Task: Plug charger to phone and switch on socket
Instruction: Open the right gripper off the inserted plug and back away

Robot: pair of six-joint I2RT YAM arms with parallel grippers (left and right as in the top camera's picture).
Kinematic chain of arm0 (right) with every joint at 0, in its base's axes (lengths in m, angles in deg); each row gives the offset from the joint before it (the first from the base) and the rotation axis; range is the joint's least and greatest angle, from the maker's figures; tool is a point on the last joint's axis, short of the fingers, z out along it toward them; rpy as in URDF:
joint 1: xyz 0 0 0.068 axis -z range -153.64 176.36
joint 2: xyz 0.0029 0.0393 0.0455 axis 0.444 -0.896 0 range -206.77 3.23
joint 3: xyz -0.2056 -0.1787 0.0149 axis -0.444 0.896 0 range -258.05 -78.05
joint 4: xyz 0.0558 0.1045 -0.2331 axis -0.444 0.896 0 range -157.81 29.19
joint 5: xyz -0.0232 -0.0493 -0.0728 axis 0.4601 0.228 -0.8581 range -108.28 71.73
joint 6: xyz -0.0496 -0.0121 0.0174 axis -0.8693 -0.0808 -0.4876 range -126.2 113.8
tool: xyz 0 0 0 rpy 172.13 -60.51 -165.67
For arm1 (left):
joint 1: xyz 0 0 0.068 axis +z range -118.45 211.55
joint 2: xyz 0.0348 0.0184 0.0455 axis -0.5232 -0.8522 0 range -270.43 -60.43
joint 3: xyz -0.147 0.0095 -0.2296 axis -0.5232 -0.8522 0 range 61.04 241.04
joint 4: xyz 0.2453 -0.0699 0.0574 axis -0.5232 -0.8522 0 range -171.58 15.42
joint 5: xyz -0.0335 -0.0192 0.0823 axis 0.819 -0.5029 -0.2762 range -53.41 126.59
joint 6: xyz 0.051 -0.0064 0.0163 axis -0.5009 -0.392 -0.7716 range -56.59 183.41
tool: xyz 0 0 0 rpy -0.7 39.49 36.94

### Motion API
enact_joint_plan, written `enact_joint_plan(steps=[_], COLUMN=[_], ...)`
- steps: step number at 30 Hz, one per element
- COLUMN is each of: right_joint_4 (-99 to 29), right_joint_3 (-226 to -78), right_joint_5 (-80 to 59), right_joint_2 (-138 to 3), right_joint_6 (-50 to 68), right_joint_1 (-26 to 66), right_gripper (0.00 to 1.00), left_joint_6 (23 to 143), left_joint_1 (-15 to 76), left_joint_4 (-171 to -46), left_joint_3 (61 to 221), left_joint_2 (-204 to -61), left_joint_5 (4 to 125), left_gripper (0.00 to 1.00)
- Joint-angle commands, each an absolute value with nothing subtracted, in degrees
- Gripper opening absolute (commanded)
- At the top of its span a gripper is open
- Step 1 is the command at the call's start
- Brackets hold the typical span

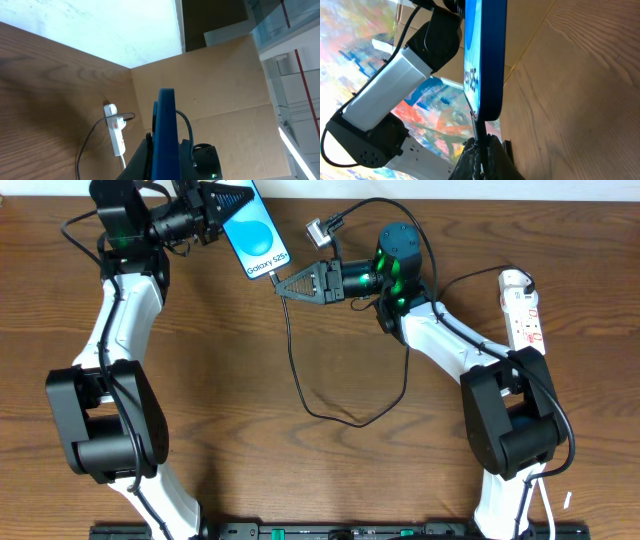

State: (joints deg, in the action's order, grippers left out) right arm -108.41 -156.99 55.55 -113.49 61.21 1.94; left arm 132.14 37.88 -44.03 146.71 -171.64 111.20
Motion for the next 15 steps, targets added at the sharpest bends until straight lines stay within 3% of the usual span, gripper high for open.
enact_joint_plan(steps=[1,15], right_joint_4=[-108.83,-109.0], right_joint_3=[-157.01,-157.01], right_joint_5=[46.8,45.03], right_joint_2=[-112.25,-112.25], right_joint_6=[62.61,63.66], right_joint_1=[2.09,2.09], right_gripper=[0.01,0.01], left_joint_6=[131.79,129.91], left_joint_1=[37.07,36.59], left_joint_4=[-43.59,-43.59], left_joint_3=[146.75,146.75], left_joint_2=[-170.9,-170.9], left_joint_5=[117.19,120.25], left_gripper=[0.07,0.07])
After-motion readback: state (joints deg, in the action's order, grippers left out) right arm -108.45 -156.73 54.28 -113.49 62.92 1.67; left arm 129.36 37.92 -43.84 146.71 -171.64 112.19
